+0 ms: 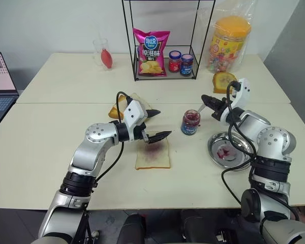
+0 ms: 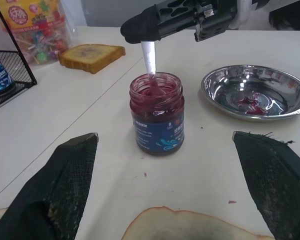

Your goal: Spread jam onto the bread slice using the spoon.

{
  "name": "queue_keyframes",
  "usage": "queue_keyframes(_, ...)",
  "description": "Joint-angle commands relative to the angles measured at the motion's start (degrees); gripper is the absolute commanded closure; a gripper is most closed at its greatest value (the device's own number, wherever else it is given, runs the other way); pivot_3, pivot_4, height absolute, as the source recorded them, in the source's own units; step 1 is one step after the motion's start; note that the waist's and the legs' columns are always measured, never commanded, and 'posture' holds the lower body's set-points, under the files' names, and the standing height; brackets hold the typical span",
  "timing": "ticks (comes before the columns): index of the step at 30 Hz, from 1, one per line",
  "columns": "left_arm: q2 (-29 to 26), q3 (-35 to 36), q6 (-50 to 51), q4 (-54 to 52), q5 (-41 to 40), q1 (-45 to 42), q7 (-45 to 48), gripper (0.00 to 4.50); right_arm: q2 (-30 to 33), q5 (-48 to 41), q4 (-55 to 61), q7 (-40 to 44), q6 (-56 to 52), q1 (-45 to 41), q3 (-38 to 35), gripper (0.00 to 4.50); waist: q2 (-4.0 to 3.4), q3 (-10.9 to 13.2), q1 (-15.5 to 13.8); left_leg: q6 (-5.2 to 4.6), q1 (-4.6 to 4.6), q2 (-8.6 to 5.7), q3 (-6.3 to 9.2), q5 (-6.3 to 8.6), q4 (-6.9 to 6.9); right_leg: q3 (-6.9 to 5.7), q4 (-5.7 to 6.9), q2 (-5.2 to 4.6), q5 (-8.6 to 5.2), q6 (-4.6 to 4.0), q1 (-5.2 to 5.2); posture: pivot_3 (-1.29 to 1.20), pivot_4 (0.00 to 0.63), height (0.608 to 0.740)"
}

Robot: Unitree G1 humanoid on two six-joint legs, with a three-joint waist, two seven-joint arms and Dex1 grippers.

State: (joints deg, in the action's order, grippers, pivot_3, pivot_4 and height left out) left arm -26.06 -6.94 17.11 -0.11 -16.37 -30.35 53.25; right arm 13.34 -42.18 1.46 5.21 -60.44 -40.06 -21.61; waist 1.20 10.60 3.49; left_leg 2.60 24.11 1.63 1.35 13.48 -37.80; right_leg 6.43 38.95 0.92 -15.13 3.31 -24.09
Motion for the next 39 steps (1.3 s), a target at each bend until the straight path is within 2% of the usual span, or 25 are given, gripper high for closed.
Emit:
queue_keyframes(1, 0.3, 0.0, -1.2, -0.7, 0.0, -1.3, 0.3, 0.00, -0.1, -2.0, 2.6, -1.0, 0.7, -1.6, -2.1, 4.47, 0.00, 0.0, 0.0, 0.00, 0.00, 0.00, 0.00, 0.00, 0.00, 0.00, 0.00, 0.00, 0.00, 0.00, 0.00, 0.00, 0.150, 0.740)
queue_keyframes(9, 0.2, 0.2, -1.4, -0.4, 0.1, -1.3, 0.3, 0.00, -1.9, -6.0, 2.3, -3.5, -1.4, -2.4, -4.0, 4.47, 0.00, 0.0, 0.0, 0.00, 0.00, 0.00, 0.00, 0.00, 0.00, 0.00, 0.00, 0.00, 0.00, 0.00, 0.00, 0.00, 0.150, 0.740)
queue_keyframes(34, -0.5, 0.6, -1.6, -0.3, -0.2, -1.3, 0.9, 0.00, -2.1, -13.5, 1.0, -11.9, -2.8, -3.3, -10.1, 4.47, 0.00, 0.0, 0.3, 0.00, 0.01, 0.00, -0.01, 0.00, 0.03, 0.01, -0.02, 0.00, 0.00, 0.00, -0.01, 0.00, 0.150, 0.740)
queue_keyframes(39, -1.2, 0.6, -2.2, 0.7, -0.1, -2.5, 2.8, 0.00, -3.0, -17.8, 1.2, -14.7, -3.0, -3.9, -12.9, 4.47, 0.00, 0.0, 0.3, 0.00, 0.02, 0.00, 0.00, 0.00, 0.03, 0.01, -0.03, 0.00, 0.00, 0.00, -0.01, 0.00, 0.150, 0.740)
